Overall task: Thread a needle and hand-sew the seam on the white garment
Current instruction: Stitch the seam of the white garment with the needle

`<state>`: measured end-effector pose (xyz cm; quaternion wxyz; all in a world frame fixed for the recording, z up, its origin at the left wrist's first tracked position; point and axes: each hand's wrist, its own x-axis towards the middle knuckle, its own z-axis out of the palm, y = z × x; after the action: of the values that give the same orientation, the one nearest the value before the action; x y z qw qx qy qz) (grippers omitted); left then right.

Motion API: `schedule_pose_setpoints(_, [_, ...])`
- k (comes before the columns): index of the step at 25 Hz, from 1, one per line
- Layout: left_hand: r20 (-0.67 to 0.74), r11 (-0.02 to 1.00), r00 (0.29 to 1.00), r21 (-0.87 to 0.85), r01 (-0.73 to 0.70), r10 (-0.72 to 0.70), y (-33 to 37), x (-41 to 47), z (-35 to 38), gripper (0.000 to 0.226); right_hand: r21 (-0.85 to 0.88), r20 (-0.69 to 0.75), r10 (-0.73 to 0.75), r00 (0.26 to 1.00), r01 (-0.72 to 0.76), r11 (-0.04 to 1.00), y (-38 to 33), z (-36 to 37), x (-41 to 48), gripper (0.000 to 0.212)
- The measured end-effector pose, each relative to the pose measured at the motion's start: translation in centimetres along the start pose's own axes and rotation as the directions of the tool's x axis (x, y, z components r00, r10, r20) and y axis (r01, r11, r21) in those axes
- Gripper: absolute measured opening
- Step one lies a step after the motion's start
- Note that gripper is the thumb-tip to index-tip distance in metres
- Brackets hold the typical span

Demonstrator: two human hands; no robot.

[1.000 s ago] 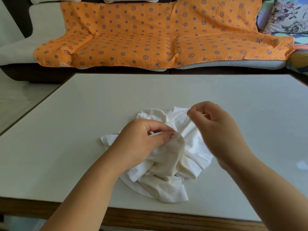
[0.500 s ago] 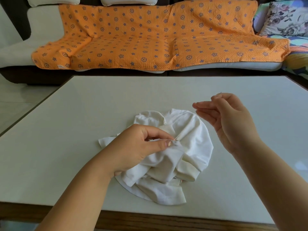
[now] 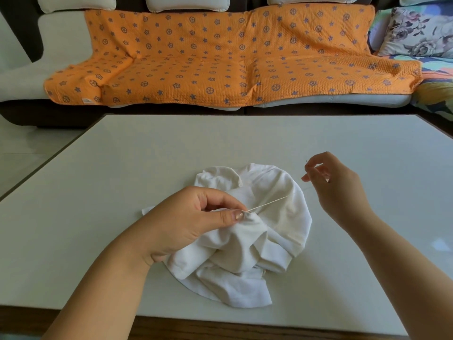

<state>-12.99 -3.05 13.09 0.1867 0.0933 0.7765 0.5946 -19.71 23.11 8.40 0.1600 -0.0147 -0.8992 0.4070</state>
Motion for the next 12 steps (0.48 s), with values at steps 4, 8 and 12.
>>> schedule_pose_setpoints(4, [0.005, 1.0, 1.0, -0.015, 0.008, -0.008, 0.0, -0.2, -0.3, 0.019, -0.087, 0.046, -0.007, 0.999, 0.011, 0.996, 0.7, 0.2, 0.0, 0.009])
schedule_pose_setpoints(8, [0.02, 1.0, 1.0, 0.012, 0.019, -0.019, -0.1, -0.2, -0.1, 0.022, -0.175, 0.077, 0.043, 0.996, -0.029, 0.984, 1.4, 0.1, -0.3, 0.012])
schedule_pose_setpoints(12, [-0.023, 1.0, 1.0, 0.004, -0.011, 0.011, 0.2, -0.1, 0.4, 0.014, 0.13, 0.124, 0.11, 0.986, -0.126, 0.983, -3.2, 0.3, -2.4, 0.01])
